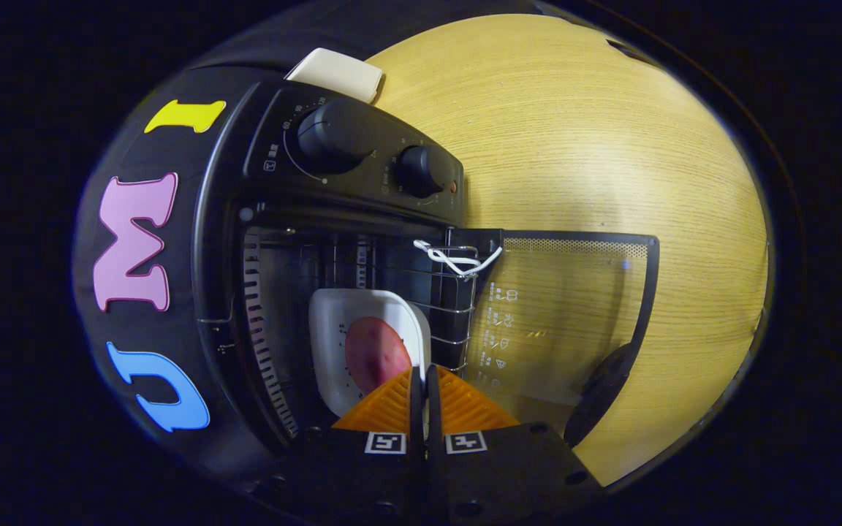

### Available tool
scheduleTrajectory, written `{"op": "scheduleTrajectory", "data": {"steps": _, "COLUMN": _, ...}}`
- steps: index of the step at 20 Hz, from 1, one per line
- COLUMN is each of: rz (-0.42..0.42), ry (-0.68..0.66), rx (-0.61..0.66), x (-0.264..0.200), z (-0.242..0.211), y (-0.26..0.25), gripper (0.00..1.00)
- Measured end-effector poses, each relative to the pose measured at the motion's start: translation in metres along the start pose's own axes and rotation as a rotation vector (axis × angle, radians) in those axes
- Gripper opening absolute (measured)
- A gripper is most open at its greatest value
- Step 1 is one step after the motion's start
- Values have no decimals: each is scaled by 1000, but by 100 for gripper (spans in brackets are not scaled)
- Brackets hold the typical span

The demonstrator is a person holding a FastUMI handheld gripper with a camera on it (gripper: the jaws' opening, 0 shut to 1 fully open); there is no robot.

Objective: Open the toaster oven, put the food inside, and close the toaster oven door.

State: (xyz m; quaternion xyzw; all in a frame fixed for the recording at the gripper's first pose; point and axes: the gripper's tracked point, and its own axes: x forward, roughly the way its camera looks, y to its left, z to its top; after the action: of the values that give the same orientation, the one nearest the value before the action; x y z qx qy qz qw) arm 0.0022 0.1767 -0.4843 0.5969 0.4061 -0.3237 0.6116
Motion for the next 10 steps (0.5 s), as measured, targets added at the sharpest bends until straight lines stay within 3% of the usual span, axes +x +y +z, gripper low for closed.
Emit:
{"op": "scheduleTrajectory", "data": {"steps": 3, "rz": 64, "ry": 22, "rx": 72, "x": -2, "z": 3, "y": 13, "gripper": 12}}
{"op": "scheduleTrajectory", "data": {"steps": 4, "rz": 104, "ry": 35, "rx": 101, "x": -1, "z": 3, "y": 20, "gripper": 33}}
{"op": "scheduleTrajectory", "data": {"steps": 6, "rz": 117, "ry": 64, "rx": 96, "x": -3, "z": 3, "y": 20, "gripper": 64}}
{"op": "scheduleTrajectory", "data": {"steps": 7, "rz": 109, "ry": 68, "rx": 82, "x": -12, "z": 7, "y": 15, "gripper": 66}}
{"op": "scheduleTrajectory", "data": {"steps": 10, "rz": 119, "ry": 137, "rx": 47, "x": -31, "z": 6, "y": 9, "gripper": 93}}
